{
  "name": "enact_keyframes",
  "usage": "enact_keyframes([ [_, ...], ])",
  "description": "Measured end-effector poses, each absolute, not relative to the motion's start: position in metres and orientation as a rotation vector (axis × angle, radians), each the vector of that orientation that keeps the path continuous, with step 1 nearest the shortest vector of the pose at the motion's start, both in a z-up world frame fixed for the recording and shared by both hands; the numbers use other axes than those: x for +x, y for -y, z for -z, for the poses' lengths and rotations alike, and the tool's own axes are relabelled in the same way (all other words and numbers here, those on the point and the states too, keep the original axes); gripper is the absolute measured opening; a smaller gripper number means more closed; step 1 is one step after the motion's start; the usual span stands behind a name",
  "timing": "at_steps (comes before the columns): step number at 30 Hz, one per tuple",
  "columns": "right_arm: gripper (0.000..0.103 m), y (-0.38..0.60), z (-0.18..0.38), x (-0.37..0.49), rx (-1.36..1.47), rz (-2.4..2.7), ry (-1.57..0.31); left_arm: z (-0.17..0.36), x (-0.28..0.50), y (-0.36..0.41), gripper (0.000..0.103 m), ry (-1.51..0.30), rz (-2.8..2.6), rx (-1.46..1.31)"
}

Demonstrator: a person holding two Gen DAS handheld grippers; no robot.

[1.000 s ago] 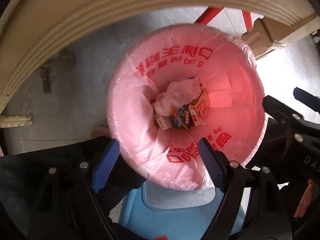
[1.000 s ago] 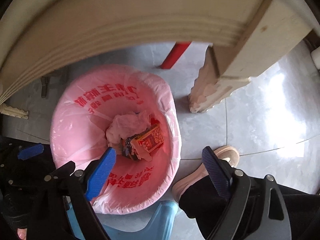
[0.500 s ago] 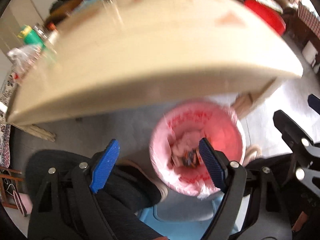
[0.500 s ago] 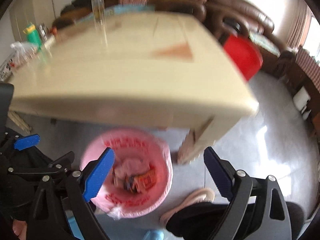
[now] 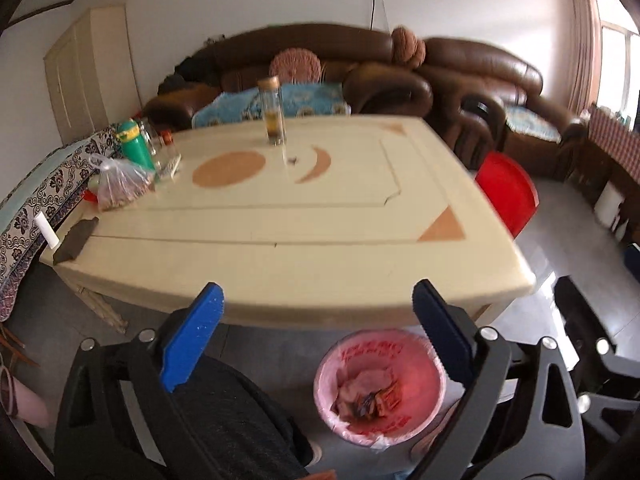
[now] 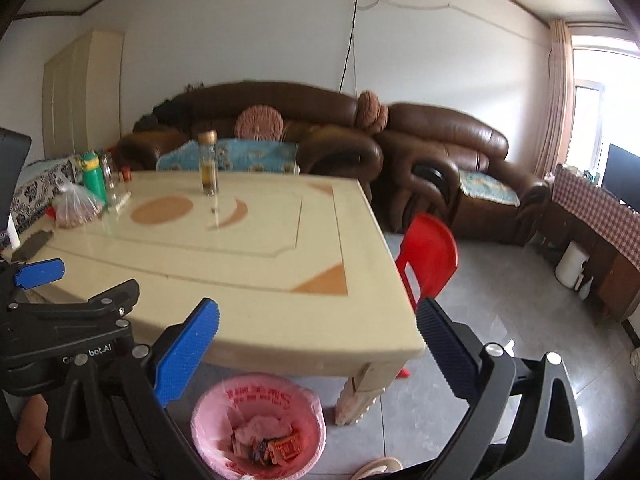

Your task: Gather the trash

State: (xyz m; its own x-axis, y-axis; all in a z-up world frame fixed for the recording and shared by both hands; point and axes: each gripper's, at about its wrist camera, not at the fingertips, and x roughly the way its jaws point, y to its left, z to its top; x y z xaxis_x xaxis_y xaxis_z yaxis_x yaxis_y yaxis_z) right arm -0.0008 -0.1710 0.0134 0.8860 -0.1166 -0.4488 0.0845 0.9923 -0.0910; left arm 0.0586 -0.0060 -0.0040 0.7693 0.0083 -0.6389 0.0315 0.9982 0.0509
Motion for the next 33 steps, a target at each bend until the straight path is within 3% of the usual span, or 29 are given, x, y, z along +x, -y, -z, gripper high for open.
enact_keyframes([
  [9,0.096,0.174,-0.038,-0.034,-0.029,0.129,-0.439,-0.019,0.030,0.004,0.097,-0.656,0.017,0.034],
  [33,0.096,0.176,-0.040,-0.046,-0.035,0.161,-0.421,-0.021,0.022,0.012,0.097,-0.655,0.011,0.040],
])
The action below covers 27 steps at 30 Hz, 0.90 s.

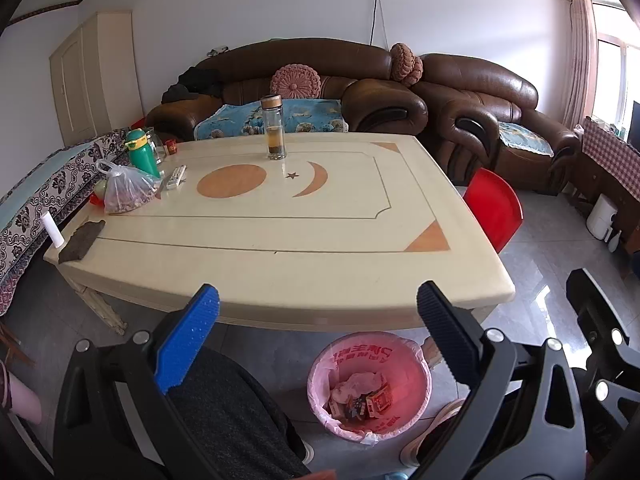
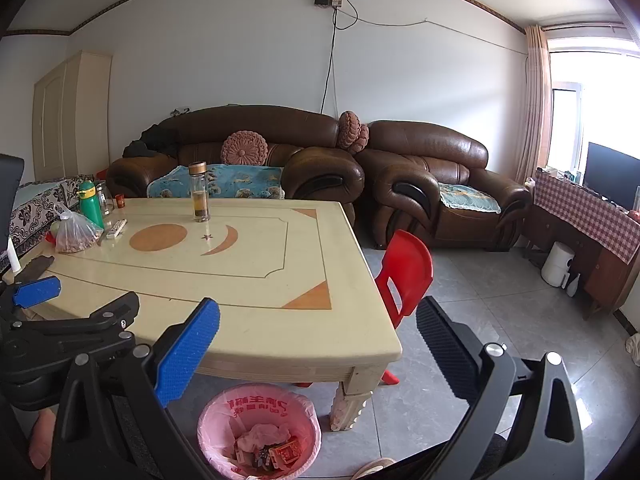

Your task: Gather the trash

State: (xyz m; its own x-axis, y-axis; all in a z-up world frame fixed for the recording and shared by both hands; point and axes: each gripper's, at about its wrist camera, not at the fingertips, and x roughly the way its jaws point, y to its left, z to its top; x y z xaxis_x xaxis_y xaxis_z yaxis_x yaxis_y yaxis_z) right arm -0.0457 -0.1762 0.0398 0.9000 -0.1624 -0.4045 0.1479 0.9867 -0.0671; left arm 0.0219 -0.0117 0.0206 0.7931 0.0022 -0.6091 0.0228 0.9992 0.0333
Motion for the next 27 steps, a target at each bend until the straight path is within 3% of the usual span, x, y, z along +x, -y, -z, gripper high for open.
enact_keyframes([
  [27,0.096,0.1778,-0.0382,-0.0443,-0.028,0.162,-0.422,-0.0210,0.0242,0.0098,0.097,-0.658,0.018,0.030],
])
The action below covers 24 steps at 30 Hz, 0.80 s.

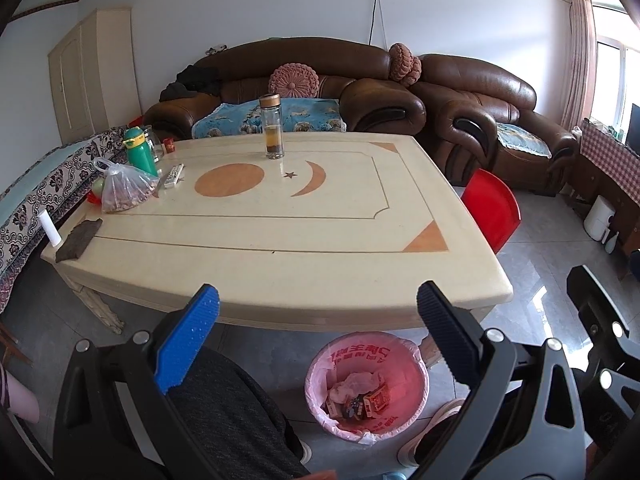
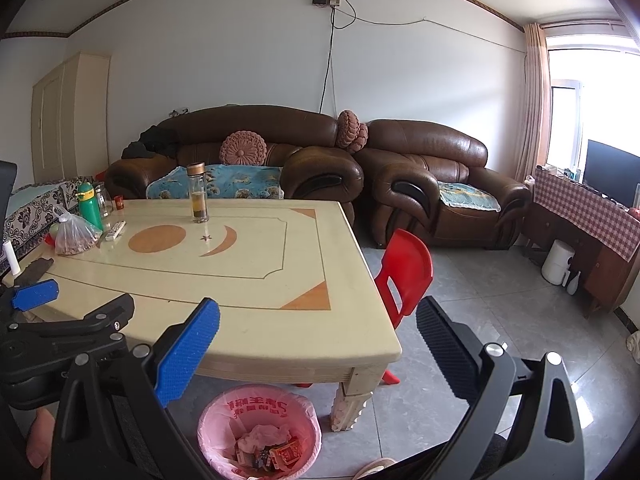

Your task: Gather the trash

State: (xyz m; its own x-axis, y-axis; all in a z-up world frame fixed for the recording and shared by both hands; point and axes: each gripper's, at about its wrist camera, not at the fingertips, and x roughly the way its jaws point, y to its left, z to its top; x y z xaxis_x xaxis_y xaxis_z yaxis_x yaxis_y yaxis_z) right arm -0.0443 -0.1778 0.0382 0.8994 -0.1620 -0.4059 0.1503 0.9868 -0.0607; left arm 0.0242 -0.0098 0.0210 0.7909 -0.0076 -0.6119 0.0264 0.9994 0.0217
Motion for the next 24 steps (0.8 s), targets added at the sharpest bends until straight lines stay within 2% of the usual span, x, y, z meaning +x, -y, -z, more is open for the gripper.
enact_keyframes([
  [24,0.096,0.1776,-0.0407,-0.0430,-0.020,0.156,-0.417,-0.0205,0.0248,0.0111,0.097,-0.660,0.009,0.032],
])
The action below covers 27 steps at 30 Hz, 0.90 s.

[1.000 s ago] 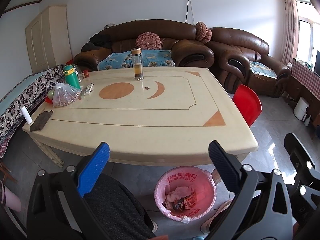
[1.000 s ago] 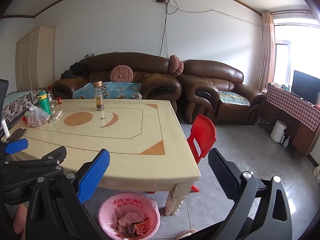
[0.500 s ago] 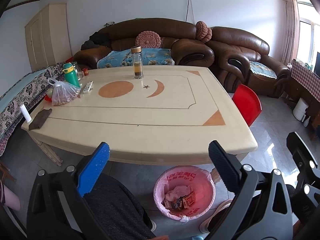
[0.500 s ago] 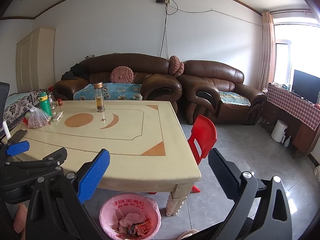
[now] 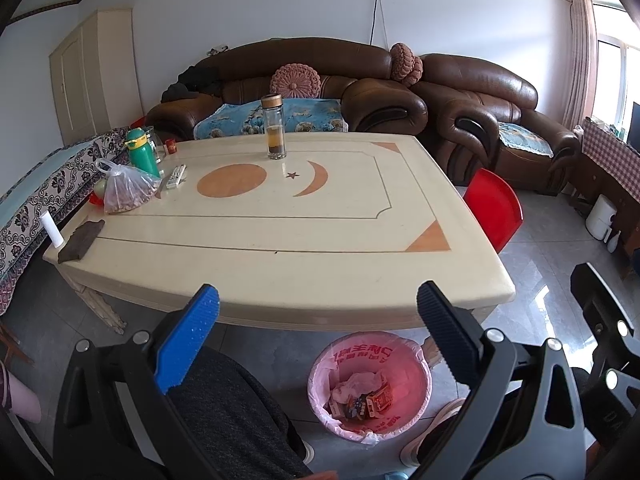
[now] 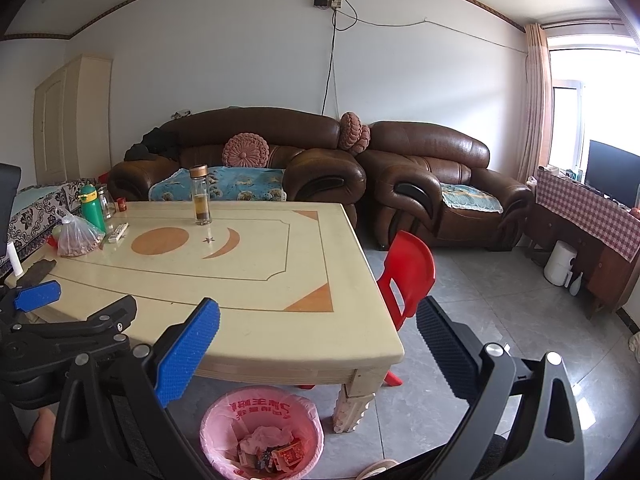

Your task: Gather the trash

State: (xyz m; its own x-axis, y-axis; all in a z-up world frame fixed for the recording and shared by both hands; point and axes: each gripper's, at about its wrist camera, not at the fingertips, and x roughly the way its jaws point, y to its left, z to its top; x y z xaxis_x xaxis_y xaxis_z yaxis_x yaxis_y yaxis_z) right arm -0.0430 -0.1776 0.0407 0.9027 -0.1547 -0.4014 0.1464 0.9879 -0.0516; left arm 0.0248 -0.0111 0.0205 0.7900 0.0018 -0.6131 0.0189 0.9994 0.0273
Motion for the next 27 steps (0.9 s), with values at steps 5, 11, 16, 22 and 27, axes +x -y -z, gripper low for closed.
enact_keyframes([
  [5,0.096,0.1779,-0.0411,-0.0424,-0.020,0.157,-0.417,-0.0207,0.0248,0.0110,0.097,-0.661,0.009,0.030],
  [11,0.096,0.1784,-0.0409,-0.0429,-0.010,0.157,-0.416,-0.0179,0.0245,0.0102,0.097,-0.669,0.015,0.027],
  [16,0.096,0.1797,-0.0408,-0.0434,-0.010,0.156,-0.415,-0.0176,0.0231,0.0094,0.097,-0.658,0.008,0.033],
  [22,0.096,0.1805,-0.0413,-0.0435,-0.006,0.153,-0.416,-0.0178,0.0222,0.0111,0.097,-0.665,0.014,0.042],
  [27,0.096,0.1808,-0.0418,-0.0439,-0.005,0.151,-0.416,-0.0185,0.0218,0.0112,0.097,-0.659,0.011,0.044],
])
